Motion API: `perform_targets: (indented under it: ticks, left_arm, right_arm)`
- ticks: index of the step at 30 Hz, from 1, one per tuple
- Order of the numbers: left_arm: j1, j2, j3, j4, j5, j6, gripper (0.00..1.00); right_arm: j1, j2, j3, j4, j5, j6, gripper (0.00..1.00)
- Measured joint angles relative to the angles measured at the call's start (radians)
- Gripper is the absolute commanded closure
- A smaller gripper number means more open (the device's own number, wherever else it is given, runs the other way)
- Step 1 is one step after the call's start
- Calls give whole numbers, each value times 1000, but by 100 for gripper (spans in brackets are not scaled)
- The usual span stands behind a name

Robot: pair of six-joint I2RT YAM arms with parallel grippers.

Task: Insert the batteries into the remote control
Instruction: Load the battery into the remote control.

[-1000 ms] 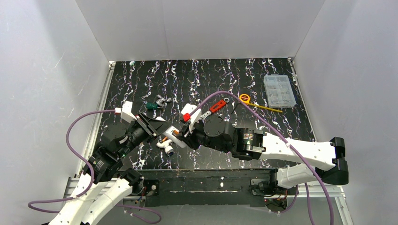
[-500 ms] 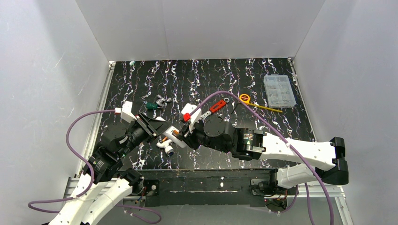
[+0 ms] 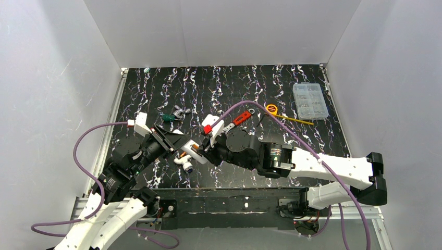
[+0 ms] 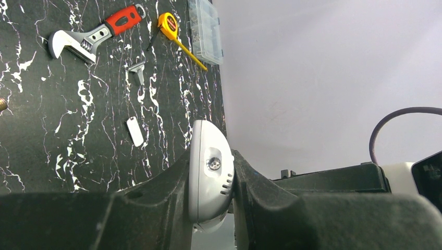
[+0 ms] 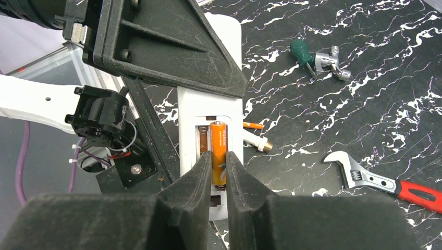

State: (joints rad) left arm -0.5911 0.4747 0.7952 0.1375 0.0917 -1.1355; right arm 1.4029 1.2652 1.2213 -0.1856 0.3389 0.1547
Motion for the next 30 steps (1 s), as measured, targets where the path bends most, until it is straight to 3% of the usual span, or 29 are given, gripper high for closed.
perform_targets:
  ticks: [11, 19, 30]
  left_arm:
    - [0, 0, 0, 3, -3, 0, 100]
    - [0, 0, -2, 5, -3, -2, 100]
    - [0, 1, -16, 15, 20, -17, 100]
  right_arm:
    - [0, 0, 0, 0, 16, 19, 82]
    - [0, -1, 0, 0, 14, 25, 72]
    - [0, -19, -16, 0, 14, 19, 68]
